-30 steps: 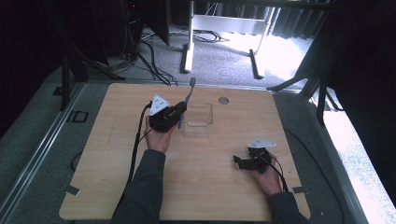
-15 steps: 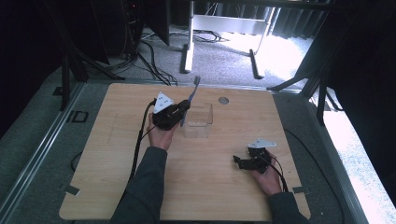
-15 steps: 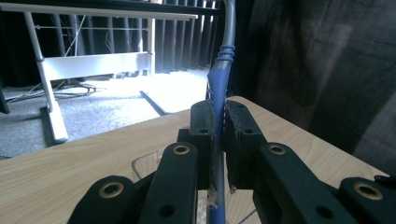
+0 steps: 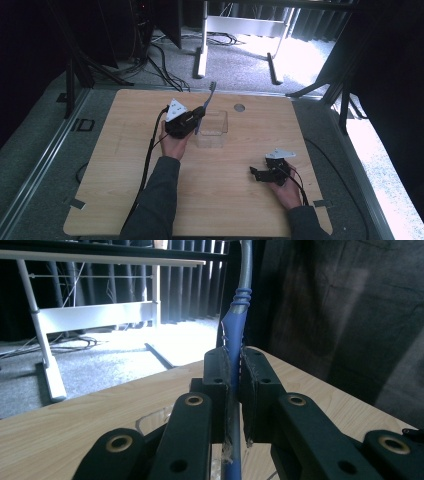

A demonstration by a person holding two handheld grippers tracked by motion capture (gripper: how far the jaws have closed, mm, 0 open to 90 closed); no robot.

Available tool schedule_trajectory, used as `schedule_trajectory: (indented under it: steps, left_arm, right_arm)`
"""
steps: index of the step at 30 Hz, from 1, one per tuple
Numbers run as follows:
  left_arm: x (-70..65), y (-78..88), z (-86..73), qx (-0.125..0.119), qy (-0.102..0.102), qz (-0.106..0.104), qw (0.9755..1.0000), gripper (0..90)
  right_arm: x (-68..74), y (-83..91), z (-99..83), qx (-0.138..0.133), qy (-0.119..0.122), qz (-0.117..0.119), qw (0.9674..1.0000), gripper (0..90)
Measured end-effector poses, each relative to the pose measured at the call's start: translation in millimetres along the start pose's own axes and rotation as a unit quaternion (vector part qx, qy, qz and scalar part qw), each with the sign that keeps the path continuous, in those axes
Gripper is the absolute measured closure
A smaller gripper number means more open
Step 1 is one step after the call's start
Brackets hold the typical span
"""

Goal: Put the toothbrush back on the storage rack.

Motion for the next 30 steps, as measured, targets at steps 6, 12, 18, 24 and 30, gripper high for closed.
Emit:
schedule_trajectory:
  steps: [6, 12, 18, 24, 30]
  left_arm:
    - [-0.9, -3.9, -3.5, 0.006, -0.005, 0.001, 1.0, 82.6]
    - [-0.6, -5.7, -3.7, 0.003, -0.007, 0.004, 1.0, 82.6]
    - [-1.7, -10.2, -4.7, 0.001, -0.004, 0.006, 1.0, 82.6]
    - [-3.6, -15.1, -7.1, 0.004, -0.008, 0.007, 0.9999, 82.6]
    - [-3.5, -17.0, -7.7, 0.004, -0.015, 0.007, 0.9999, 82.6]
  right_arm:
    - [-0.1, 0.0, 0.0, 0.0, 0.0, 0.0, 1.0, 18.6]
    - [0.0, 0.0, 0.0, 0.0, 0.0, 0.0, 1.0, 18.6]
    - [0.0, 0.0, 0.0, 0.0, 0.0, 0.0, 1.0, 18.6]
    - [0.0, 0.0, 0.0, 0.0, 0.0, 0.0, 1.0, 18.6]
    - [0.1, 0.0, -0.1, 0.0, 0.0, 0.0, 1.0, 18.6]
Point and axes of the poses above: each handheld gripper's, and its own axes: y roughly backward along the jaws, z roughly out of its top, x roughly to its left, the point moved 5 cm from there along -y, roughly forward along the jaws, and after that the axes turned 15 degrees about -y, right-handed, at the moved point
